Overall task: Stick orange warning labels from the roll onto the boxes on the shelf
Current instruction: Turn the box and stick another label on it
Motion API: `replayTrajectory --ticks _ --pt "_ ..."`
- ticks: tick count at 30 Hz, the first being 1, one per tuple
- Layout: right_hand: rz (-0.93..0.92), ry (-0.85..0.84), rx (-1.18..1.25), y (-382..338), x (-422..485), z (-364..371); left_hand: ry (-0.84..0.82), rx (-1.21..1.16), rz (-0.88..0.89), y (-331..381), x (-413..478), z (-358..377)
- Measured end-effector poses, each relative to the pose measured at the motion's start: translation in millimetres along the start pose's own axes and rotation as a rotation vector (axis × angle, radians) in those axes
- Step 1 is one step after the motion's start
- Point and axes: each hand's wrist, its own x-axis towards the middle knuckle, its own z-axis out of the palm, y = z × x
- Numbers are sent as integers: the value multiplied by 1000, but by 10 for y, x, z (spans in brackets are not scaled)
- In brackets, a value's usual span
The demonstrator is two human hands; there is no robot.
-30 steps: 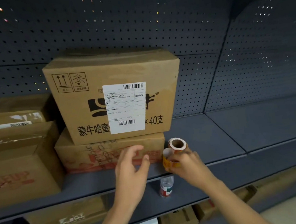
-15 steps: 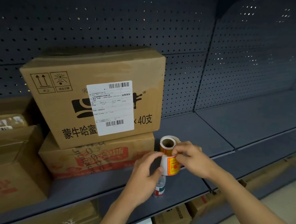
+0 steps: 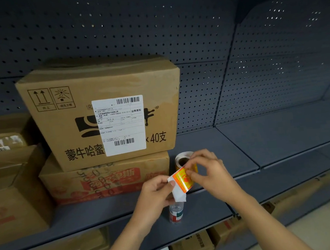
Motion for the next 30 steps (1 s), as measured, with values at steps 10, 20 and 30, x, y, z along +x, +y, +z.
replayTrajectory --ticks 10,20,30 --pt "-21 -192 162 -189 -72 -19 -10 -147 -22 57 -46 3" --pt "28 -233 272 -199 -35 33 -31 20 89 69 -20 -66" --pt "170 -69 320 -136 39 -15 47 301 152 46 5 -138"
